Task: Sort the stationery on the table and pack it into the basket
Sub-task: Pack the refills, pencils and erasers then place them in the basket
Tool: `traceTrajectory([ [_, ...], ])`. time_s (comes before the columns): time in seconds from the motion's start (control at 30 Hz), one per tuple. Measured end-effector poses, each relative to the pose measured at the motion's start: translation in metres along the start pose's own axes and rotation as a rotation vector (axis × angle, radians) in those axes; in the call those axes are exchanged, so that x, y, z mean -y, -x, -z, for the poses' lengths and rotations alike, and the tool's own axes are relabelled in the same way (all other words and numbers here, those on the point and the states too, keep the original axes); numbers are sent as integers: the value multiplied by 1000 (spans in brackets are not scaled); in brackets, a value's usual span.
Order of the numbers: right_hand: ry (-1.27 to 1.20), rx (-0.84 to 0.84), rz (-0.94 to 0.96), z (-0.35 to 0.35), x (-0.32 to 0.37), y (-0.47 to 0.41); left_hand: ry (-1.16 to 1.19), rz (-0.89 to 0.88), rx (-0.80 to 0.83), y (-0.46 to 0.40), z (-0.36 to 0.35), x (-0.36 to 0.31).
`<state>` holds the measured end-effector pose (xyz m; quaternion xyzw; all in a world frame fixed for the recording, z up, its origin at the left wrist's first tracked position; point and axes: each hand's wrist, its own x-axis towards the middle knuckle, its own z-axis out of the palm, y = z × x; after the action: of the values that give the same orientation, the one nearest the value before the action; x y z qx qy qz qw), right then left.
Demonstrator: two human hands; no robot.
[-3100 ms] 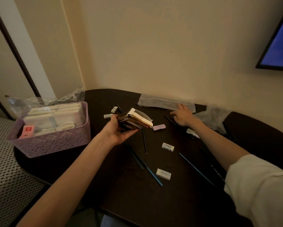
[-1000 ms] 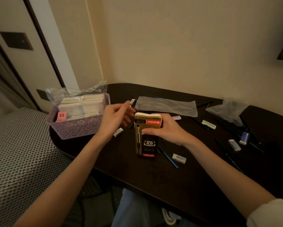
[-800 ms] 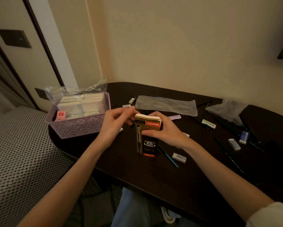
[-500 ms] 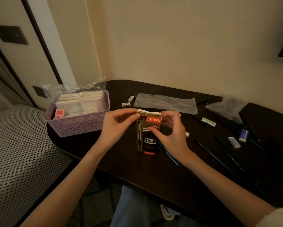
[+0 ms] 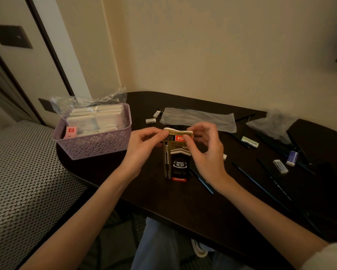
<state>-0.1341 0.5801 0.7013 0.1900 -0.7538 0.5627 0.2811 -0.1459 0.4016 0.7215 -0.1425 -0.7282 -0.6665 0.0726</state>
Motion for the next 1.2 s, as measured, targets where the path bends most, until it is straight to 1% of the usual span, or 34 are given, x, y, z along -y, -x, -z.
traceTrajectory([
  [0.1, 105, 69, 70, 1, 3, -5, 0, 27, 6, -3, 1, -3],
  [0.17, 158, 82, 93, 4, 2, -6, -38, -16, 27, -3, 0, -5],
  [0.27, 155, 116, 81, 11, 3, -9, -65, -93, 66, 0, -2, -4],
  [0.37, 119, 166, 43, 17, 4, -13, 71, -47, 59, -1, -2, 1],
  [0.47, 63, 196, -15, 21, 4, -18, 139, -36, 131, -1, -2, 7],
  [0.57, 20, 229, -65, 27, 3, -22, 48, -114, 216, -1, -3, 8],
  [0.67, -14, 263, -96, 32, 3, -26, -99, -250, 265, -4, -4, 9],
  [0.83, 47, 246, -97, 29, 2, -23, -217, -369, 229, -8, -4, 15],
  [1.2, 1, 315, -106, 26, 7, -25, -327, -444, 216, -1, 4, 19],
])
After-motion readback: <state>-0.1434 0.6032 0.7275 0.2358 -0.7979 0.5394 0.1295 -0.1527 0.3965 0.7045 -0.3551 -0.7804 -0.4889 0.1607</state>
